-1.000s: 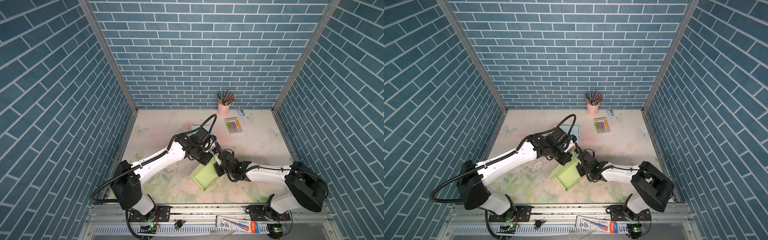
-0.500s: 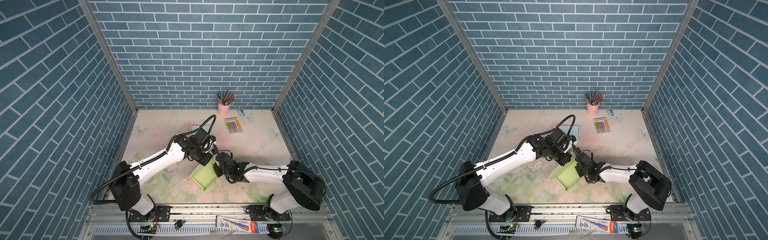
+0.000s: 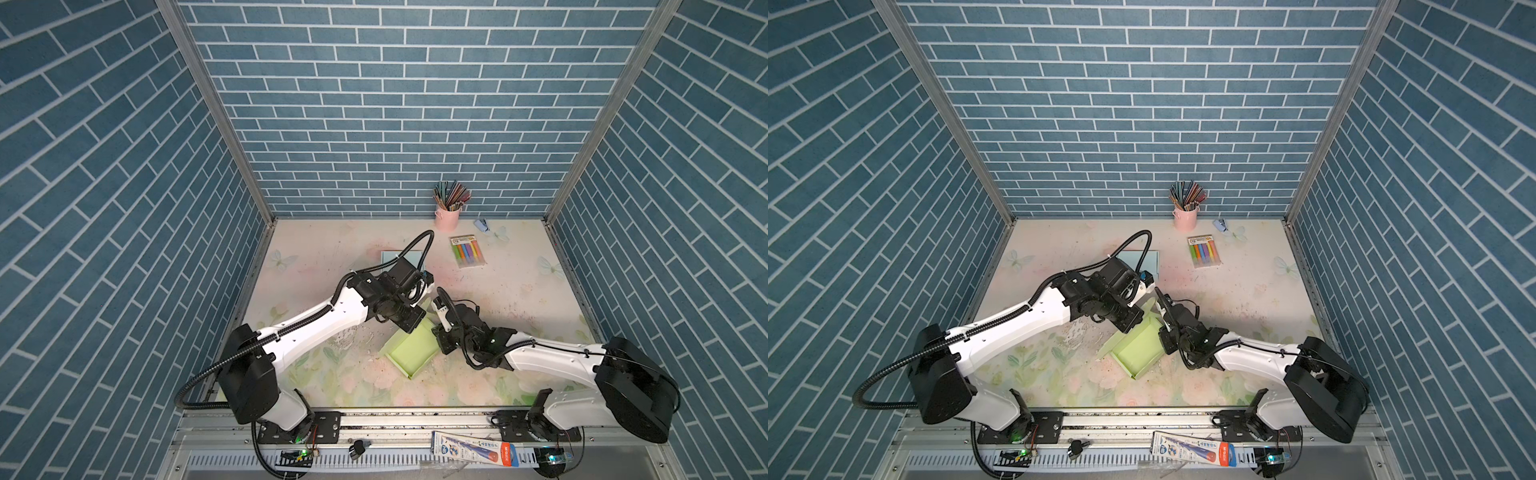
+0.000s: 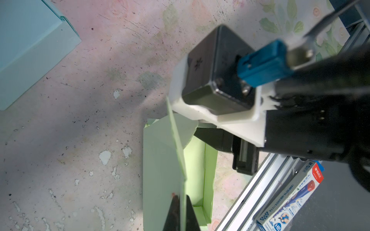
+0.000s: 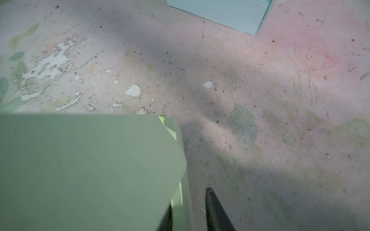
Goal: Fold the paper box
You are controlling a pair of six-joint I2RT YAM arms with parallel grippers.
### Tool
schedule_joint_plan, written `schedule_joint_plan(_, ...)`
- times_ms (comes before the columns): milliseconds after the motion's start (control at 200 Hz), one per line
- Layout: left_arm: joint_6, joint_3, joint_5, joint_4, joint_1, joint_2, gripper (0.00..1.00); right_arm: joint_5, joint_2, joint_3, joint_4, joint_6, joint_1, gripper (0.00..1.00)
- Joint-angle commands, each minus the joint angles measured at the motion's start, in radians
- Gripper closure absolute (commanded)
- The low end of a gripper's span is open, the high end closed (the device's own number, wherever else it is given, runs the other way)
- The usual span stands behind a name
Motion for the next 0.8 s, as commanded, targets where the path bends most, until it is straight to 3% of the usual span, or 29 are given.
schedule_joint_plan(0,0.021,-0.008,-0.024,-0.034,-0.002,0.002,1.0,-0.017,-0.056,-0.014,0.029,0.01,-0.007,0.68)
schedule_joint_plan(275,0.032,0.017,-0.037,-0.057,-0.003,0.012,1.0,-0.006,-0.139,-0.031,0.025,-0.007,-0.031,0.57)
schedule_joint_plan(565,0.065,0.123,-0.072,-0.134,-0.005,0.042,1.0,-0.027,-0.196,-0.017,0.106,-0.142,-0.053,0.44)
schedule_joint_plan(795,0.079,0.163,-0.085,-0.168,-0.006,0.057,1.0,-0.046,-0.152,0.004,0.157,-0.212,-0.067,0.41)
